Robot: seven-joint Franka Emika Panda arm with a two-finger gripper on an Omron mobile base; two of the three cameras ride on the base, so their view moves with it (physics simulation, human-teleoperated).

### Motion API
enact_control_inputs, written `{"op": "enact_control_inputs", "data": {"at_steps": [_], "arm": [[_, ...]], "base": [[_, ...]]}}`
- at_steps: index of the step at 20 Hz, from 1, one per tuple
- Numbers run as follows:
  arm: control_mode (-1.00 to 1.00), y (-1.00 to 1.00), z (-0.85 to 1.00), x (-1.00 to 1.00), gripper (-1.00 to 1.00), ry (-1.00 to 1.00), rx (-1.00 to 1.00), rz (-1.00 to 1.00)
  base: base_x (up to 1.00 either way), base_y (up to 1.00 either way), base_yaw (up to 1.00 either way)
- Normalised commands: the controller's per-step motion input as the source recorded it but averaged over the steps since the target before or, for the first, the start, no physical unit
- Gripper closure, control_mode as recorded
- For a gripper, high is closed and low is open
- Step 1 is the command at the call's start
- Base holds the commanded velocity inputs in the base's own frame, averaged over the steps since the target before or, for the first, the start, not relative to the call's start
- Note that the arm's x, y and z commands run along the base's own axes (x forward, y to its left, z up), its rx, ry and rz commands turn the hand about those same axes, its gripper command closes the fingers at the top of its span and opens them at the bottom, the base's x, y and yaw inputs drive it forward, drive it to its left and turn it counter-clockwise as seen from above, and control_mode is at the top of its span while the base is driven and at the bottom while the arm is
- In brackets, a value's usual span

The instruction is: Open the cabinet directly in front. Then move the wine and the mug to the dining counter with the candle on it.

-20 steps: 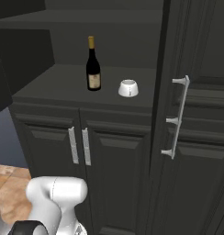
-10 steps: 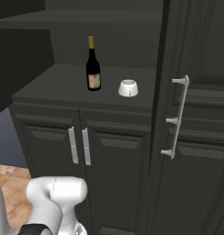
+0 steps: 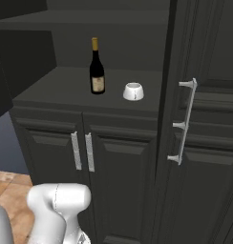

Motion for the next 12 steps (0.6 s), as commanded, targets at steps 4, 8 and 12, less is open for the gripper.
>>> {"op": "enact_control_inputs", "data": {"at_steps": [4,8,12], "arm": [[-1.0,-0.73,0.2,-0.07,-1.0,-0.01,0.04,-0.26],[-1.0,-0.72,0.03,0.06,-1.0,0.04,0.12,-0.34],[-1.0,-0.64,0.0,0.32,-1.0,0.02,0.22,-0.39]], "base": [[0.0,0.0,0.0],[0.0,0.0,0.0],[0.0,0.0,0.0]]}}
